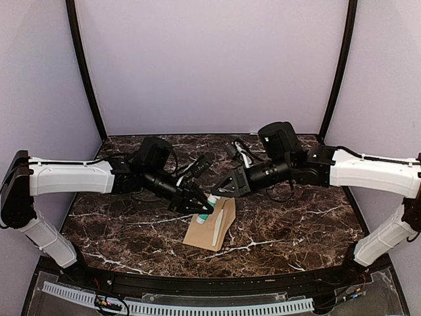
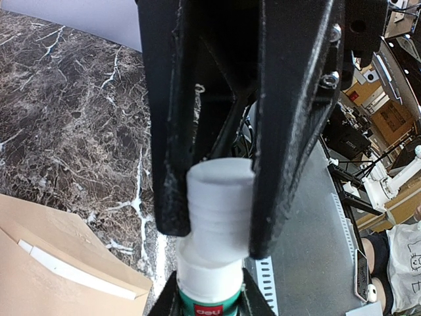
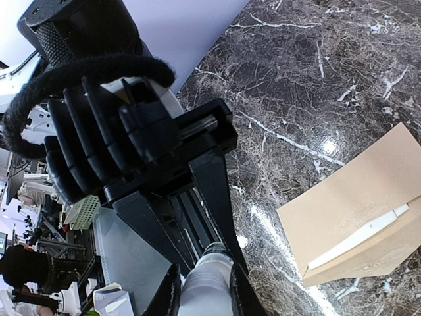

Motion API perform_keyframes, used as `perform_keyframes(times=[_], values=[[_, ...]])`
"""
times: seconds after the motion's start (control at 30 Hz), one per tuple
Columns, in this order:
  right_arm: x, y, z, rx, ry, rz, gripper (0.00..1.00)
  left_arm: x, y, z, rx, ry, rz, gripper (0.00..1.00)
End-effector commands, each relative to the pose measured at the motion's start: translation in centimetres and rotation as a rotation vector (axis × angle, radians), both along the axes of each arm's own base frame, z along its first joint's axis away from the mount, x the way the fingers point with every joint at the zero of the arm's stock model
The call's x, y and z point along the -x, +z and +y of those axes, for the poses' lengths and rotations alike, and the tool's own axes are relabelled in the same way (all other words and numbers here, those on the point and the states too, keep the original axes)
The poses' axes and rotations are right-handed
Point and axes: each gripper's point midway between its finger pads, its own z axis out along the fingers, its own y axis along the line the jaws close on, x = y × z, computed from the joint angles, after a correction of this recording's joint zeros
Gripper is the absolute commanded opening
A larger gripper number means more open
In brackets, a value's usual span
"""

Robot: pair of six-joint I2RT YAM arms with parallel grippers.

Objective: Place the letter into the envelope and seal it
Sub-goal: Screw the solid glue.

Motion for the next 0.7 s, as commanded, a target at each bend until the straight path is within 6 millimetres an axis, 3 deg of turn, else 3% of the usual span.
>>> perform_keyframes(times=[0.0, 0.3, 0.67], values=[[-0.1, -0.7, 0.3, 0.008, 0.002, -0.007, 0.13, 0.6, 1.6, 0.3, 0.051, -0.027, -0.020, 0.00], [-0.2, -0.8, 0.4, 0.010, 0.001, -0.010, 0.13, 0.7, 1.7, 0.3, 0.055, -0.030, -0.020, 0.00], [1.4, -0.2, 1.0, -0.047, 0.088, 0.036, 0.13, 0.6, 1.4, 0.2, 0.048, -0.026, -0.016, 0.00]])
